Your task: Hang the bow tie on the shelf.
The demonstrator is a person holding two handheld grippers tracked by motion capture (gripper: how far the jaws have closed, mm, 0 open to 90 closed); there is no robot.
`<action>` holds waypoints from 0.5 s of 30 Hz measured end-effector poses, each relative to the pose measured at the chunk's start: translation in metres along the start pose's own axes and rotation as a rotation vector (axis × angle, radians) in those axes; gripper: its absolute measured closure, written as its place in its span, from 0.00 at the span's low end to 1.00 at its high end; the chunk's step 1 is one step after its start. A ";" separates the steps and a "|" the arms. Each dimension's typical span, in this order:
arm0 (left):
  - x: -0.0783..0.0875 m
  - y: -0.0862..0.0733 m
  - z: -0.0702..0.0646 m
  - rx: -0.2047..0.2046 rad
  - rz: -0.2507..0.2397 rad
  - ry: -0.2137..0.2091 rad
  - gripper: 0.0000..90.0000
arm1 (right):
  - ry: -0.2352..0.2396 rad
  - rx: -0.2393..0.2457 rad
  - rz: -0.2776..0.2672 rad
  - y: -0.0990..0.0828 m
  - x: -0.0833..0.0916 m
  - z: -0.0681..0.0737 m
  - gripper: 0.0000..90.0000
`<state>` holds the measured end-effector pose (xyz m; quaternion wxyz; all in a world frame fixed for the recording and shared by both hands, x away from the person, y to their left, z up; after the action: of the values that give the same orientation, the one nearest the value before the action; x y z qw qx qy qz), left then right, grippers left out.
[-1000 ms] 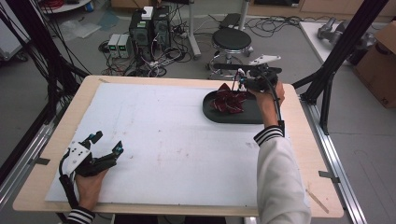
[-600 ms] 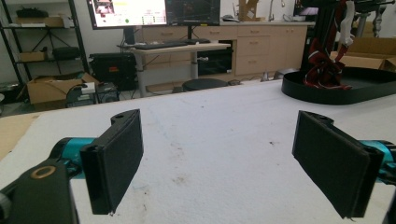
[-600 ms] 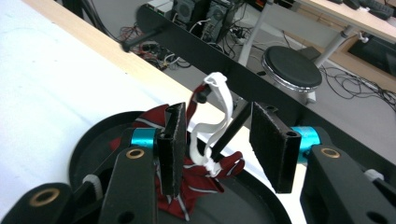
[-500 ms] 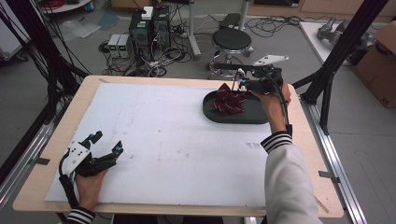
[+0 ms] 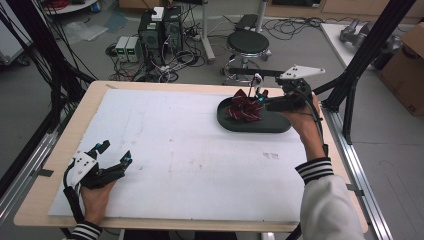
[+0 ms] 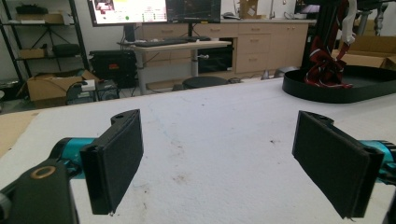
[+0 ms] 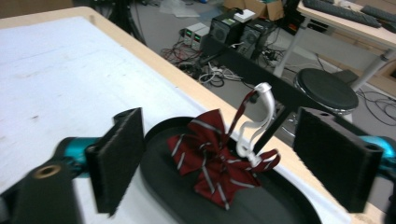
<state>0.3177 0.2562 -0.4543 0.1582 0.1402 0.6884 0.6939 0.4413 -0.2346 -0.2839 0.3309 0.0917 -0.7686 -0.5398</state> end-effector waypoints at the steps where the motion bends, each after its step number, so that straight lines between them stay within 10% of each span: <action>1: 0.000 0.000 0.000 -0.001 0.000 -0.001 0.19 | 0.006 -0.003 -0.002 -0.002 0.004 0.003 0.13; 15: 0.001 0.000 0.000 -0.006 -0.008 0.001 0.19 | 0.095 -0.078 -0.161 -0.022 0.055 0.043 0.12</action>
<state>0.3167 0.2562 -0.4542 0.1610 0.1368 0.6869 0.6954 0.3686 -0.2381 -0.2896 0.3257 0.1658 -0.7206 -0.5891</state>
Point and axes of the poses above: each handheld gripper's, and its own axes: x roughly backward along the jaws, y roughly out of its top, z roughly to its left, the point moved 5 cm from there along -x, roughly forward along the jaws, and after that the axes turned 3 degrees about -z, right-handed, at the moved point
